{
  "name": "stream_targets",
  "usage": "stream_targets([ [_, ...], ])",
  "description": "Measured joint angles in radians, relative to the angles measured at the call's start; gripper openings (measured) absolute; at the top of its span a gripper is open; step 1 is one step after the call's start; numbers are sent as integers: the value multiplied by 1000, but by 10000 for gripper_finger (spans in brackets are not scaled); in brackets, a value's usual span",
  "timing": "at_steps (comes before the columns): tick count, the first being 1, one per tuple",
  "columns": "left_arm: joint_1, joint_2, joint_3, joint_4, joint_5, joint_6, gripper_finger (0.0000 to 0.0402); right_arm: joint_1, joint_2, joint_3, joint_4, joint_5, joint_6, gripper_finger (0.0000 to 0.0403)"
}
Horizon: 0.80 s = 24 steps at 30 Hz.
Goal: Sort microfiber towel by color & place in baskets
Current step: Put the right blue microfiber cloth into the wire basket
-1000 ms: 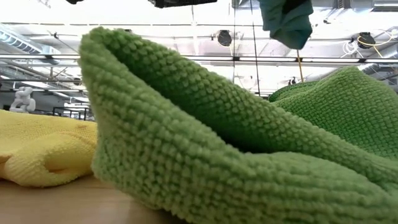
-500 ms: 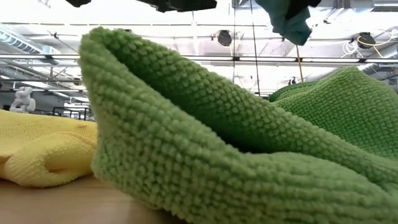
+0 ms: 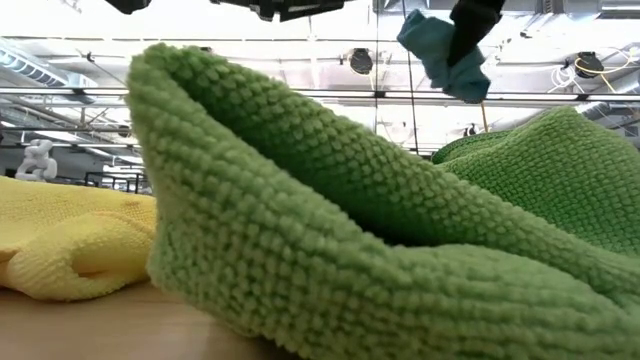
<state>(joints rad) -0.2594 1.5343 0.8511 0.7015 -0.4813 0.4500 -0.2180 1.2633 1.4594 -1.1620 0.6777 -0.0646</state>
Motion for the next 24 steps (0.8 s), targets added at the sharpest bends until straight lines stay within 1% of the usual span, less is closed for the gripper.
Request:
stream_targets([
  [4,6,-8,0,-47,7,-25,301,-64,0,-61,92,-84,-58,18],
  [6,7,-25,0,-97,25,-48,301,-96,0,-109,137,-112,-83,18],
  [11,11,-51,0,-157,140,-107,301,-172,1,-249,253,-159,-121,19],
  [13,15,-55,2,-151,174,-123,301,-201,1,-307,314,-171,-135,22],
  [15,19,-56,2,-160,183,-131,301,-226,1,-365,373,-190,-149,29],
  [20,37,-57,2,-169,183,-144,301,-291,1,-493,534,-187,-201,47],
  [24,51,-57,2,-184,184,-165,301,-338,1,-556,560,-186,-204,51],
])
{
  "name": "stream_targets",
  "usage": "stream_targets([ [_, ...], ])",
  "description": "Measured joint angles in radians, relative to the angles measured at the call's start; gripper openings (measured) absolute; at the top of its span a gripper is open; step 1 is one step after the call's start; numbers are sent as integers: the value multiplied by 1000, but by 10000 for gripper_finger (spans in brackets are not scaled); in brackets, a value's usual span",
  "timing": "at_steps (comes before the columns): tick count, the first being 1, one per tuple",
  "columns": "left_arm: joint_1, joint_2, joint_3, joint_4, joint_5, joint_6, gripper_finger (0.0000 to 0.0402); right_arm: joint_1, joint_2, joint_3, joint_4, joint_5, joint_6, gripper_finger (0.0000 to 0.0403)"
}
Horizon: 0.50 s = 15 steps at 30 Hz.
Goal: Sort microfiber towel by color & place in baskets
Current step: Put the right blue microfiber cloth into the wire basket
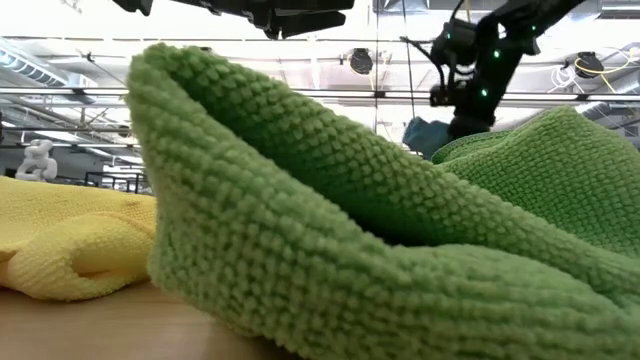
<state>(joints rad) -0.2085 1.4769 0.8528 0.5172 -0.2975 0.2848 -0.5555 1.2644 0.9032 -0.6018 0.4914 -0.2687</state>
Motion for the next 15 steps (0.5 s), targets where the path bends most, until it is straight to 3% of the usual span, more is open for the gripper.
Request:
stream_targets([
  [8,6,0,0,-10,8,-16,301,-41,0,-52,10,0,82,59],
  [15,6,0,0,-19,8,-18,301,-46,0,-53,-26,0,126,118],
])
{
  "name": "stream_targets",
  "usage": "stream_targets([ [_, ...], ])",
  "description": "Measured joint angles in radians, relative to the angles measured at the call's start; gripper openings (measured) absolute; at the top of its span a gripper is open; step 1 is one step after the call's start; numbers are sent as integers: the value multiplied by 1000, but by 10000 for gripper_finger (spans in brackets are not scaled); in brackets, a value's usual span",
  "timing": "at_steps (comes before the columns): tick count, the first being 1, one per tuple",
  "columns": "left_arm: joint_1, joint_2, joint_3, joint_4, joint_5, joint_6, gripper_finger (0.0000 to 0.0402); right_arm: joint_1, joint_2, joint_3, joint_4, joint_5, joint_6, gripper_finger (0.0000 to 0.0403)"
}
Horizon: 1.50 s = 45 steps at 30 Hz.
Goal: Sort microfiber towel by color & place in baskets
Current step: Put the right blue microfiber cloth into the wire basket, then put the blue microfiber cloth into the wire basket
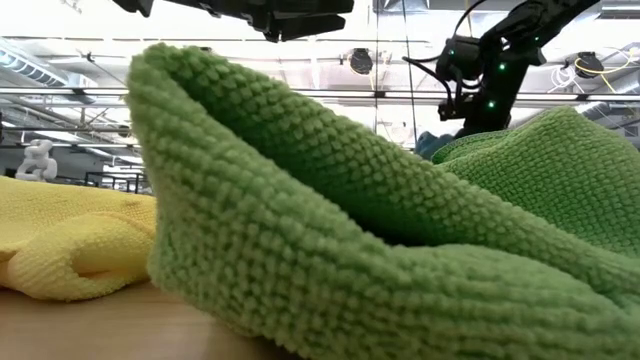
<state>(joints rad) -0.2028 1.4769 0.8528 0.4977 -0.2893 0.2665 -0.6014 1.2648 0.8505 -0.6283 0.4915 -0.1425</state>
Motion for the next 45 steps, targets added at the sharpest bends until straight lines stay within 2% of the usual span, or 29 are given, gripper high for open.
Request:
stream_targets([
  [11,0,0,0,-54,0,-3,301,1,0,2,-18,7,15,241],
  [15,0,-14,0,-104,-6,-18,301,8,-3,46,-110,6,68,260],
  [19,0,-63,0,-196,-115,-63,301,72,-48,108,-222,6,154,262],
  [22,0,-122,0,-327,-213,-147,301,172,-122,127,-238,6,236,257],
  [28,0,-218,0,-648,-244,-378,301,476,-263,99,-140,0,434,251],
  [32,0,-237,0,-786,-281,-495,301,690,-289,55,-4,4,552,251],
  [40,0,-236,0,-1001,-303,-683,301,990,-181,-33,290,11,543,251],
  [45,0,-236,0,-1239,-246,-827,301,1126,-38,-40,516,39,465,251],
])
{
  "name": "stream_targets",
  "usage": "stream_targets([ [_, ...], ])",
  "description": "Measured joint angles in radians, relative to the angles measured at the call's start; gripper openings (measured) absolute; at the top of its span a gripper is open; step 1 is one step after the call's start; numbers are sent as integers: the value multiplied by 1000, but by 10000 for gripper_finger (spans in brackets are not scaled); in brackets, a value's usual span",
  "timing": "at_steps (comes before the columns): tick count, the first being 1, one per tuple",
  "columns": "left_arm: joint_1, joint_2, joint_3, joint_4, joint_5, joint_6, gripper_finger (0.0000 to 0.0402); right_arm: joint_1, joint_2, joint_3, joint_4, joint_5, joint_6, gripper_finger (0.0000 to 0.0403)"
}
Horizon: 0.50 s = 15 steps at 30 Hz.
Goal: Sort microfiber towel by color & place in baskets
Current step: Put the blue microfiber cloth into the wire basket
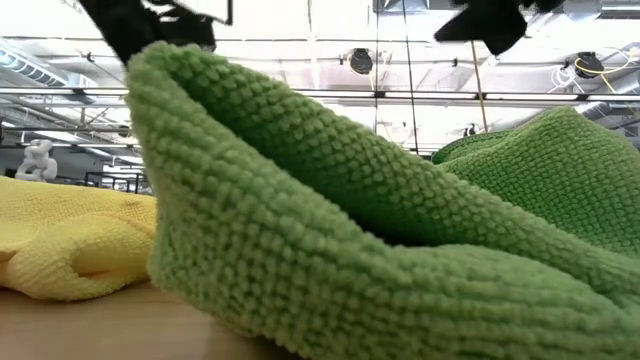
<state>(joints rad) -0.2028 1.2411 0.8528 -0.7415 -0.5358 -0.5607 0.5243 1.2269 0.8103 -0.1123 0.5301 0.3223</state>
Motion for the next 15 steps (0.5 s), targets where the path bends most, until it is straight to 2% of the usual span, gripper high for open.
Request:
stream_targets([
  [7,5,0,0,-353,64,-199,301,97,179,0,198,-6,-96,251],
  [11,21,0,-33,-387,129,-231,308,122,249,0,239,-6,-70,251],
  [15,54,0,-102,-376,204,-231,336,126,296,0,274,-3,-63,251],
])
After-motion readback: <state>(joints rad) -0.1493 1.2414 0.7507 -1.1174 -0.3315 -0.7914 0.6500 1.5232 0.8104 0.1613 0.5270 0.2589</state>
